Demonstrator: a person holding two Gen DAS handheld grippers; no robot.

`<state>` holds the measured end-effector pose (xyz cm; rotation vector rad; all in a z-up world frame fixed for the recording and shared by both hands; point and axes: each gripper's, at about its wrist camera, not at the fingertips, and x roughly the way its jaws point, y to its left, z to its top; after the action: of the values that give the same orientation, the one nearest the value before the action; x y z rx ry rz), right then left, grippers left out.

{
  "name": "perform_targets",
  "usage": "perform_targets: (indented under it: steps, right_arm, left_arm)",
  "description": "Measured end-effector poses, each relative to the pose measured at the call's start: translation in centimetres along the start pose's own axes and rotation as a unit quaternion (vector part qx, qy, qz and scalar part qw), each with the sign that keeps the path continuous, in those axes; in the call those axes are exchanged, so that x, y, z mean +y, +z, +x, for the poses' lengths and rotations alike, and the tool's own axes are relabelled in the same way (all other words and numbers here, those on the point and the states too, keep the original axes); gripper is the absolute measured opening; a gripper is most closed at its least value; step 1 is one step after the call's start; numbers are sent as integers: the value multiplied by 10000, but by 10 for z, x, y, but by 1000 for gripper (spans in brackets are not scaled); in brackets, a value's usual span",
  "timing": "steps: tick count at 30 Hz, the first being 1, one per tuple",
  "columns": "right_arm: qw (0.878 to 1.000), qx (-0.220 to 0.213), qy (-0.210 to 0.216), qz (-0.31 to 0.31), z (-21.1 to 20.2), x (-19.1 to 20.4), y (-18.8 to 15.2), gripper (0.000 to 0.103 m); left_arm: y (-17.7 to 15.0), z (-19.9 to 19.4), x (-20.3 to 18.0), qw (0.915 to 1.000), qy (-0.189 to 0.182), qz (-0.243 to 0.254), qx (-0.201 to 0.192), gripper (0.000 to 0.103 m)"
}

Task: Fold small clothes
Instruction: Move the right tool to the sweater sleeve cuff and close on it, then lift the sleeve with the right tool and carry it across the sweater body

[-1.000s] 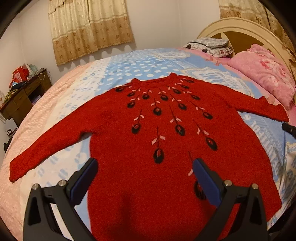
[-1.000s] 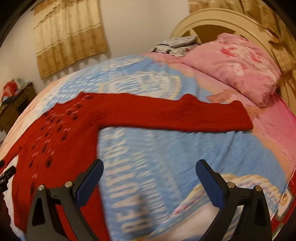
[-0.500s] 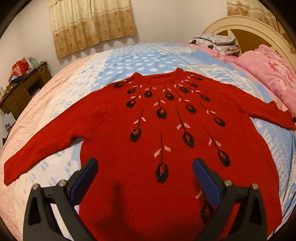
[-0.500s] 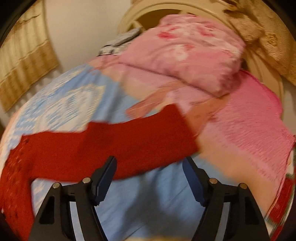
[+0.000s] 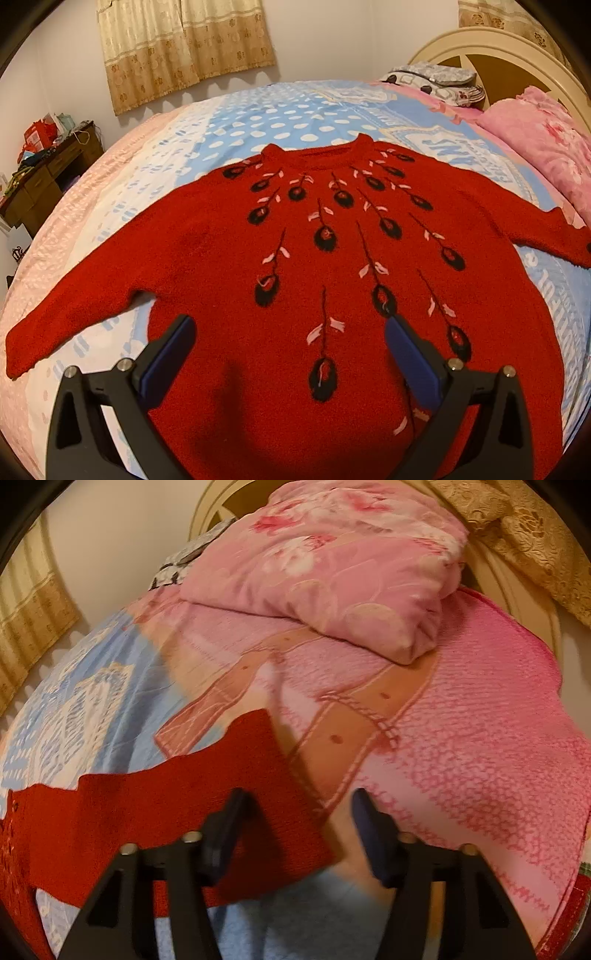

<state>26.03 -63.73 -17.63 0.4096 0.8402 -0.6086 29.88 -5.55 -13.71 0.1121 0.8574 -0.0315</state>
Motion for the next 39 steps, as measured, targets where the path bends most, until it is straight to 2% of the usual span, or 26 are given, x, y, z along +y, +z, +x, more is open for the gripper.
perform_targets:
  steps: [1, 3, 5, 7, 15, 21, 28, 39]
  right_arm:
    - [10000, 14, 26, -49, 0, 3, -1, 47]
    - [9998, 11, 120, -125, -1, 6, -2, 28]
    - [9996, 54, 213, -199, -2, 10, -2, 17]
    - [9994, 111, 238, -244, -3, 14, -2, 12]
    - [9989, 122, 313, -335, -18, 23, 0, 8]
    - [9979, -68, 467, -444, -40, 42, 4, 8]
    - [9916, -473, 836, -870, -87, 94, 16, 7]
    - [9795, -772, 1309, -1323, -128, 172, 28, 7]
  left_arm:
    - [1, 2, 0, 10000, -19, -17, 34, 103]
    - [1, 5, -1, 9999, -47, -43, 84, 103]
    - [1, 6, 0, 9999, -79, -69, 106, 103]
    - [1, 6, 0, 9998, -114, -84, 114, 103]
    - [-1, 5, 3, 9992, -322, -139, 201, 103]
    - [0, -2, 7, 9990, -391, -167, 130, 103]
    - [-3, -4, 12, 9986, -449, -211, 160, 103]
    - [-8, -8, 18, 9985, -499, -204, 139, 103]
